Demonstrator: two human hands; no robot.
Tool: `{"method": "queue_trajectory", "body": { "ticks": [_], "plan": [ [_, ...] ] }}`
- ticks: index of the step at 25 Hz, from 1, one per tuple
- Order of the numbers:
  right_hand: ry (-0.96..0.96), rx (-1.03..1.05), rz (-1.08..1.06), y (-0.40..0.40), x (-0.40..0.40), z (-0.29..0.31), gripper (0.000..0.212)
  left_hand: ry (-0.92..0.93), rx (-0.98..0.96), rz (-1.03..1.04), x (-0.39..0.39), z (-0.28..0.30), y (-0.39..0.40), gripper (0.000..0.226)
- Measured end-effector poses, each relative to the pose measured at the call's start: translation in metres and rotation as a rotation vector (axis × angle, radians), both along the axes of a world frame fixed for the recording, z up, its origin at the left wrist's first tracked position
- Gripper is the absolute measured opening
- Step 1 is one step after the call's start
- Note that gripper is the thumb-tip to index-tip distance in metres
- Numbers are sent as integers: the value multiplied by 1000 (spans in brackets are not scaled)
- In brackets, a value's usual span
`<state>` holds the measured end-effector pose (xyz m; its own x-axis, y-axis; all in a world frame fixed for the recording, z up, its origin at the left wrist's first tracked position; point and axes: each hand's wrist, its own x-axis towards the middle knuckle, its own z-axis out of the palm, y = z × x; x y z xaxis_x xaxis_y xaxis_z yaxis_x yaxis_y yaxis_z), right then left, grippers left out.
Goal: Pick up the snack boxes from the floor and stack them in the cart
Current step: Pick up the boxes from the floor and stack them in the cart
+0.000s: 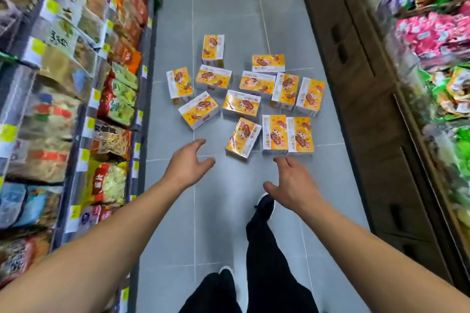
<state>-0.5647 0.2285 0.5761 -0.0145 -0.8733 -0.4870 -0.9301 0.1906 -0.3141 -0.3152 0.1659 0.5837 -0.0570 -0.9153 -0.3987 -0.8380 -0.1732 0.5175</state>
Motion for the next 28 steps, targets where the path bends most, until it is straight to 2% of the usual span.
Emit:
{"method": "queue_trajectory", "body": {
  "ticks": [4,8,14,20,24,27,28],
  "plan": [
    [-22,91,-42,-80,-24,-57,72,-12,81,83,-14,-57,-71,63],
    [-51,145,-117,-138,-32,-126,71,-10,133,71,-24,-124,-127,62],
    [-133,214,-245,-202,-4,-294,68,-40,191,-47,-15,-293,-201,61],
    [-207,207,-430,-247,23,-505,61,-34,250,-119,-8,-511,-268,65],
    [-300,159,-599,-268,26,-604,25,-23,274,-181,-16,-614,-297,71],
    [-371,129,-641,-272,30,-660,15,38,390,-238,-24,-670,-306,86],
    [-400,109,-652,-271,32,-672,20,111,443,-225,-23,-685,-305,82]
  ]
}}
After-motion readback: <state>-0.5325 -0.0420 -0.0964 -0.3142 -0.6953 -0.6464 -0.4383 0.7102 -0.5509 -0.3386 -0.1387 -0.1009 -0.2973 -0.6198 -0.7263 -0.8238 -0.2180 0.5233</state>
